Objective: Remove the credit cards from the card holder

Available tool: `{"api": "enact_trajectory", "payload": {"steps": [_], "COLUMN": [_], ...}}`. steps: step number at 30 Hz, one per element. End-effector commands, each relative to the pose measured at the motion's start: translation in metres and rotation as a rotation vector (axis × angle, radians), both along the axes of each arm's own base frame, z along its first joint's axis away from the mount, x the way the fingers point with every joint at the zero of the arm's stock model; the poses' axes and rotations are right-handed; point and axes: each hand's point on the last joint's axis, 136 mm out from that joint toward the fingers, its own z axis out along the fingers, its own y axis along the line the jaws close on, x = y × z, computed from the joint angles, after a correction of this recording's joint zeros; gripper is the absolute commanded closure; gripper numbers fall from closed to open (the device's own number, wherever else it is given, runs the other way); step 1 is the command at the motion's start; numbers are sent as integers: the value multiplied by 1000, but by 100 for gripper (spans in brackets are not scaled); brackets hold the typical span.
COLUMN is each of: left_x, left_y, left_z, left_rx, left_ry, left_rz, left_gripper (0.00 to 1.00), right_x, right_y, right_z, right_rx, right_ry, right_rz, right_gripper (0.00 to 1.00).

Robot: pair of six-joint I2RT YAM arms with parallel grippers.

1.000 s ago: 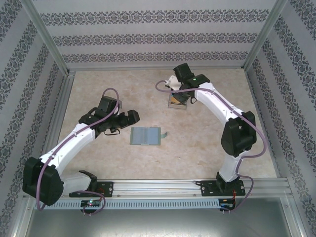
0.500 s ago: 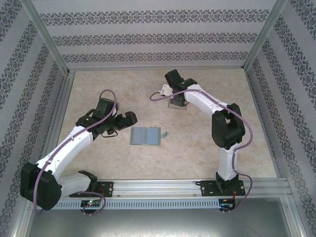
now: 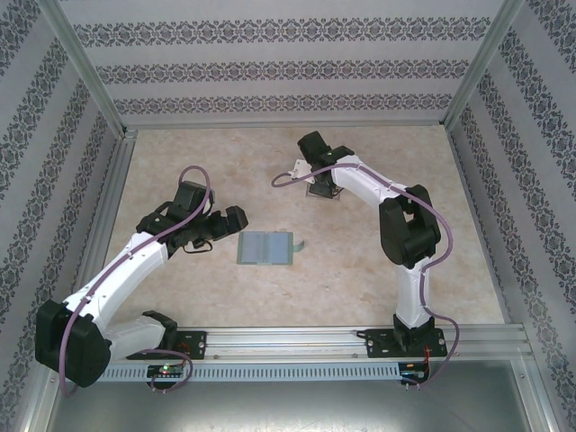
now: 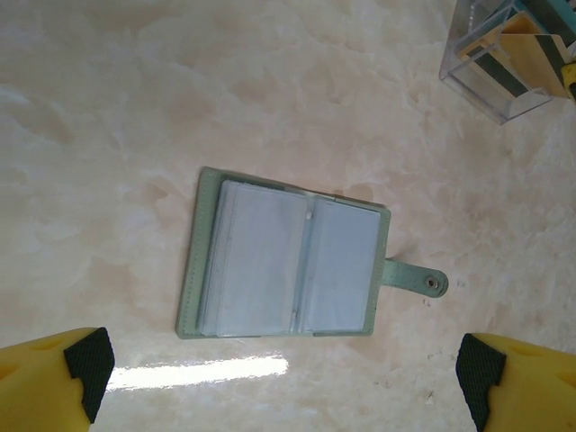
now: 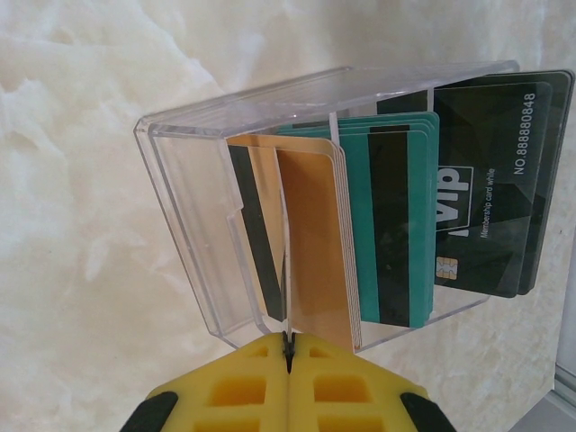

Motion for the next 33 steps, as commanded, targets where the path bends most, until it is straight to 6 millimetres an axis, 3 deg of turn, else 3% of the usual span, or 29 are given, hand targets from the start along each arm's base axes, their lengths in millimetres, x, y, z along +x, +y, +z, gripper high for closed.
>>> {"api": "enact_trajectory", "payload": {"steps": [1,10,18,33], "left_x": [-7,-9,-10,-9], "left_y": [9,12,13,14], "left_z": [-4,-4,-5,-6], "left_rx": [19,18,15,13], "left_ry": [20,20,22,22], "left_rz": [24,31,34,37], "left_gripper": [0,0,0,0], "right_x": [5,14,24,50], "right_y": [-1,-6,-12,-38], "right_z": [-10,-21,-19,-7], "right_rx": [-14,-49,-61,-89], "right_ry": [4,-13,-47,-150], "right_rz": [-8,-39,-88,-219], "right_gripper": [100,97,86,85]}}
